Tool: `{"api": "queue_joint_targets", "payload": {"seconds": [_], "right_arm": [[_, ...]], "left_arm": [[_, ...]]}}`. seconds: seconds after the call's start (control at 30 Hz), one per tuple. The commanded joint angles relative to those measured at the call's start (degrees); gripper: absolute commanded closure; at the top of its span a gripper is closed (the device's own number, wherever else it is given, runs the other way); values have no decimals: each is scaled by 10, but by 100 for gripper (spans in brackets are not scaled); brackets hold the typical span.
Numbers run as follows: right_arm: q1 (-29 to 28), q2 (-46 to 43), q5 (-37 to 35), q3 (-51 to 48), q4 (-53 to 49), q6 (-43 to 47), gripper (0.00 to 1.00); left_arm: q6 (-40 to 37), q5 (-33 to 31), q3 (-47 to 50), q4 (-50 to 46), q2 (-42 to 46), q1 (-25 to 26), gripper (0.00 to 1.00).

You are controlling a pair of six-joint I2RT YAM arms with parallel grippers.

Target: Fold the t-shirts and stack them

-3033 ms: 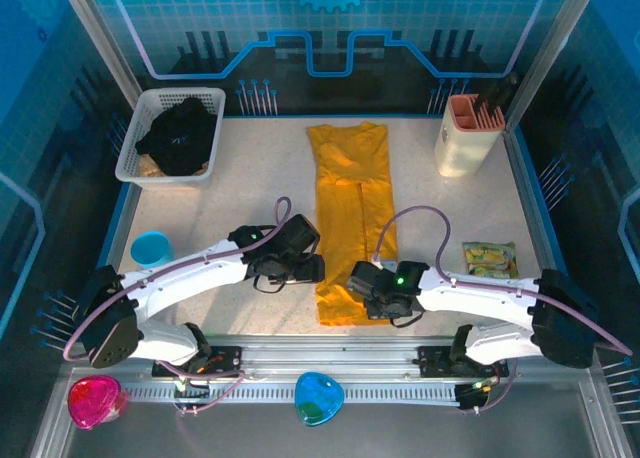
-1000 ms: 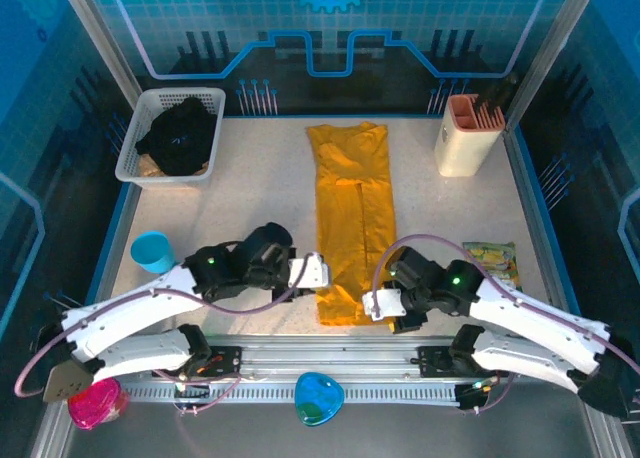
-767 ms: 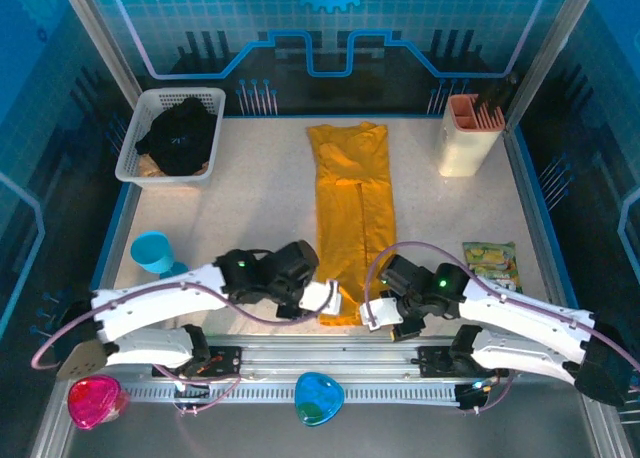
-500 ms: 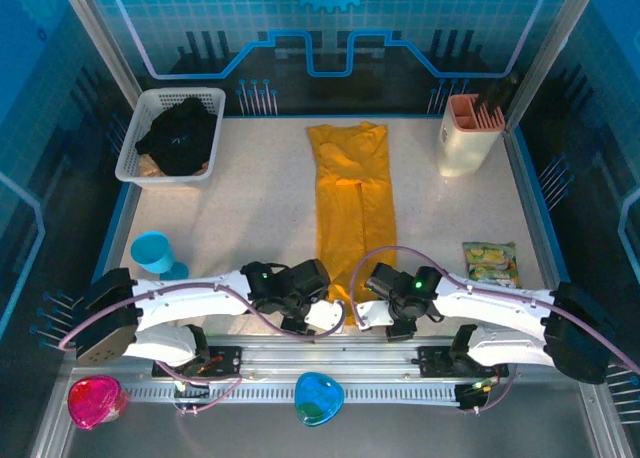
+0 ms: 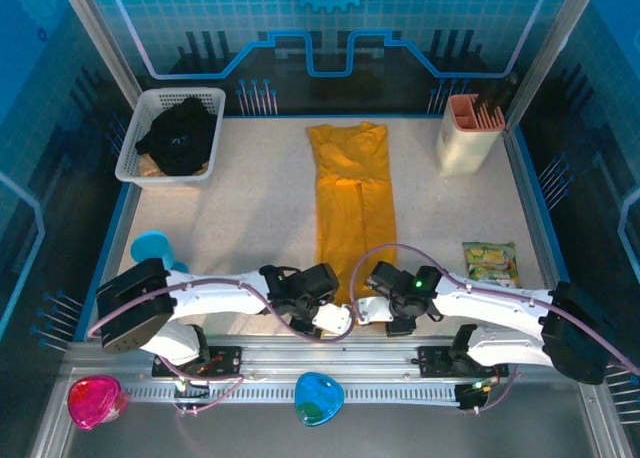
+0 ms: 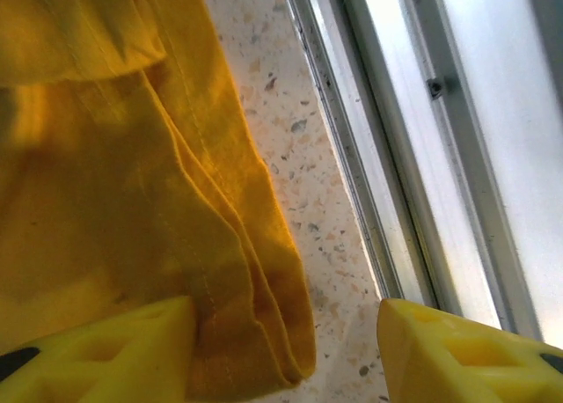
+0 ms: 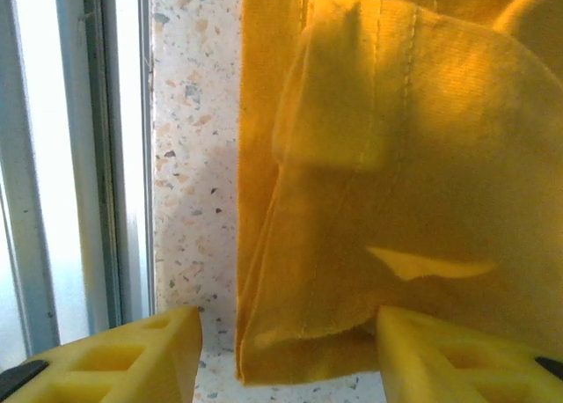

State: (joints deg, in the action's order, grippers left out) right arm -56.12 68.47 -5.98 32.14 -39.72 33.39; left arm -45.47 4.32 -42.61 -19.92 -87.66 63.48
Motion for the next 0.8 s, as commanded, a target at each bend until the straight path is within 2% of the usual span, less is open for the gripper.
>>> {"api": "queue_joint_targets", "payload": {"seconds": [0.0, 0.27, 0.47, 0.57, 0.73, 0.77], "right_arm": [[5, 31, 11, -1, 11, -4, 46], [6, 92, 11, 6, 25, -5, 53], [7, 91, 12, 5, 25, -5, 59], [8, 87, 10, 4, 25, -5, 63], [9, 81, 8, 5, 22, -7, 72], [9, 80, 7, 6, 20, -9, 76]], "left_arm": [[1, -13, -18, 13, -17, -8, 44], [1, -38, -28, 15, -27, -33, 49], [4, -41, -35, 36, -55, -42, 57], [12, -44, -38, 51, -67, -44, 67], [23, -43, -42, 35, -69, -44, 100], [26, -44, -40, 30, -64, -44, 100]]}}
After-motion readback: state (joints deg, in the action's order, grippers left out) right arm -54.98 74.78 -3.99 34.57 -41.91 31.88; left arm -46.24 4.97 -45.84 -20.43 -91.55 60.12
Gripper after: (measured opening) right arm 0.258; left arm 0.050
